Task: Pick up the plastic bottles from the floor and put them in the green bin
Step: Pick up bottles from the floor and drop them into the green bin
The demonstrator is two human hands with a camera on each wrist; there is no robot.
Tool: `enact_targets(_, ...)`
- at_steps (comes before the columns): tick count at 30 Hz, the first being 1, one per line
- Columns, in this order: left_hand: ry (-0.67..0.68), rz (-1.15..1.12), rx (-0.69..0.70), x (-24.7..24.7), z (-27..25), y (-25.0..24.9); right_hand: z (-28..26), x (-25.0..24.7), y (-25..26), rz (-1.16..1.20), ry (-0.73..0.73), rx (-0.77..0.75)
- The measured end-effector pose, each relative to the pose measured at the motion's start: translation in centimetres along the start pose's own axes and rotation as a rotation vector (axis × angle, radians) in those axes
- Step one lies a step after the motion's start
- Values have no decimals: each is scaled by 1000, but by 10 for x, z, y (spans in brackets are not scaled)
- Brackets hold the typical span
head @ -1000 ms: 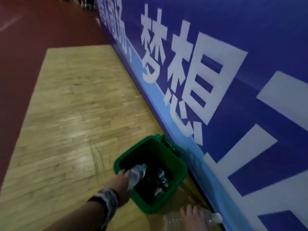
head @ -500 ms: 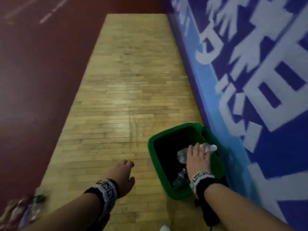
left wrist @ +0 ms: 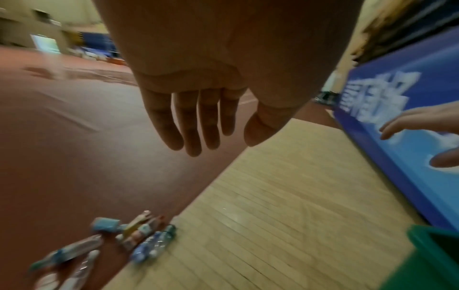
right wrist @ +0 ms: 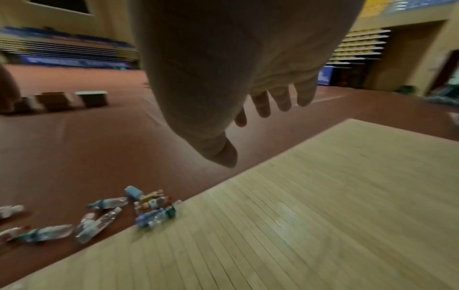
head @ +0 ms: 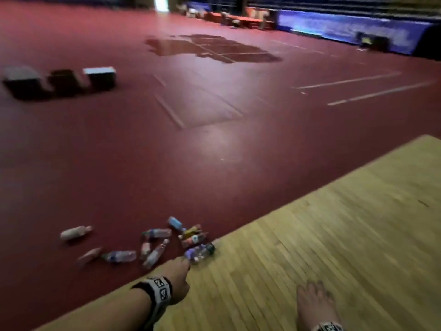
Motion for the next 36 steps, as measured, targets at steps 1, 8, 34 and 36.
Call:
enact_targets(1, -18, 0, -39, -8, 4, 26, 18, -18, 18, -30, -5, -27)
enact_targets(8, 35, -192, -285, -11, 29, 175, 119, -91, 140, -206, 11, -232)
enact_targets(34, 389, -659, -1129, 127, 194, 414, 531, -121, 450, -740, 42, -859)
enact_targets(36, 441, -716, -1160, 165, 219, 429, 550, -99, 491, -785, 26, -914)
Point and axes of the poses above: each hand's wrist, its own z-axis towards the middle knuckle, its own x-axis out of the palm, y = z × x, the point moved 5 cm from there along z, towards the middle knuckle, and after that the axes turned 14 degrees about -x, right-handed, at the moved point
